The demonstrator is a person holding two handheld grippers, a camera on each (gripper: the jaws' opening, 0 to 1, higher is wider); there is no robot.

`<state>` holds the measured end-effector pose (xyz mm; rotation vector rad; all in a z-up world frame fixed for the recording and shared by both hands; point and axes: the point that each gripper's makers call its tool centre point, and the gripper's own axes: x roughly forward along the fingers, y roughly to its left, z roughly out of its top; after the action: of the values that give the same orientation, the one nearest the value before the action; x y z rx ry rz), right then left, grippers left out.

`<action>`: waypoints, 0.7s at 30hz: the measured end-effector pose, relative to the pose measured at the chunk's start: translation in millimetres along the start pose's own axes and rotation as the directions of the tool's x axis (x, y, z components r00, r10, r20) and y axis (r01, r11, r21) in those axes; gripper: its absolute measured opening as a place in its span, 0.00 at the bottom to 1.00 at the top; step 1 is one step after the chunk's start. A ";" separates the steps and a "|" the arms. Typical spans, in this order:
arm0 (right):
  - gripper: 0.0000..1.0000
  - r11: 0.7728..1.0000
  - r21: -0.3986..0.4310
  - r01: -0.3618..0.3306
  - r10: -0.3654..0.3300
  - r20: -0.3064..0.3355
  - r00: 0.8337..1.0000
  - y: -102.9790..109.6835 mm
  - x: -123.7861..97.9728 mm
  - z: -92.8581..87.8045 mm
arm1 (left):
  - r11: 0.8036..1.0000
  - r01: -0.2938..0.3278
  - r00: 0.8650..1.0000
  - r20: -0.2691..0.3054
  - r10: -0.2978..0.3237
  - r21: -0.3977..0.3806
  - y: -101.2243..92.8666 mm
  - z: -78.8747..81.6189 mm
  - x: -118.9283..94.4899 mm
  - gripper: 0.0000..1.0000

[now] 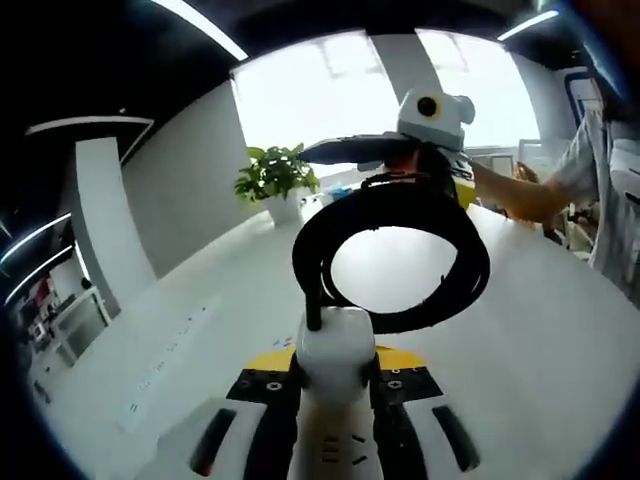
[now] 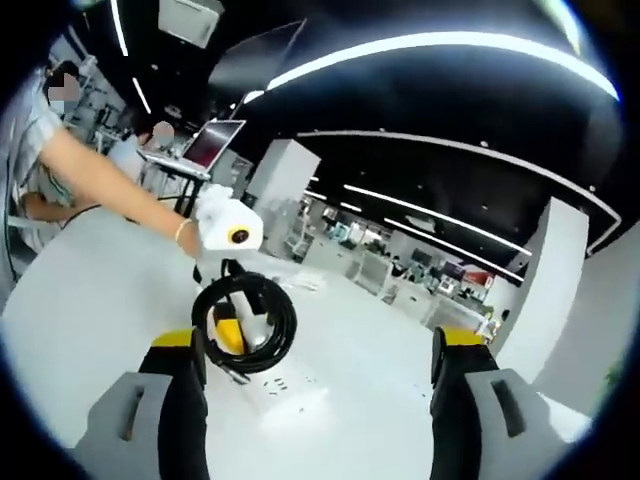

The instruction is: Straighten the power strip on the desk, plug the charger into it

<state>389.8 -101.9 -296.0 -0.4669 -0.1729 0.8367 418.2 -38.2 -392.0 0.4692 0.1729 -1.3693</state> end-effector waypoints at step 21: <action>0.82 0.994 0.014 -0.110 0.110 -0.087 0.990 7.7 33.8 -28.2 | 0.994 -0.074 0.996 0.046 0.078 -0.076 11.5 -7.7 -12.4 0.63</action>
<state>416.2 -81.5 -325.7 -0.5066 -0.0628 0.9229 427.9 -22.4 -391.6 0.3768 0.1636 -1.2938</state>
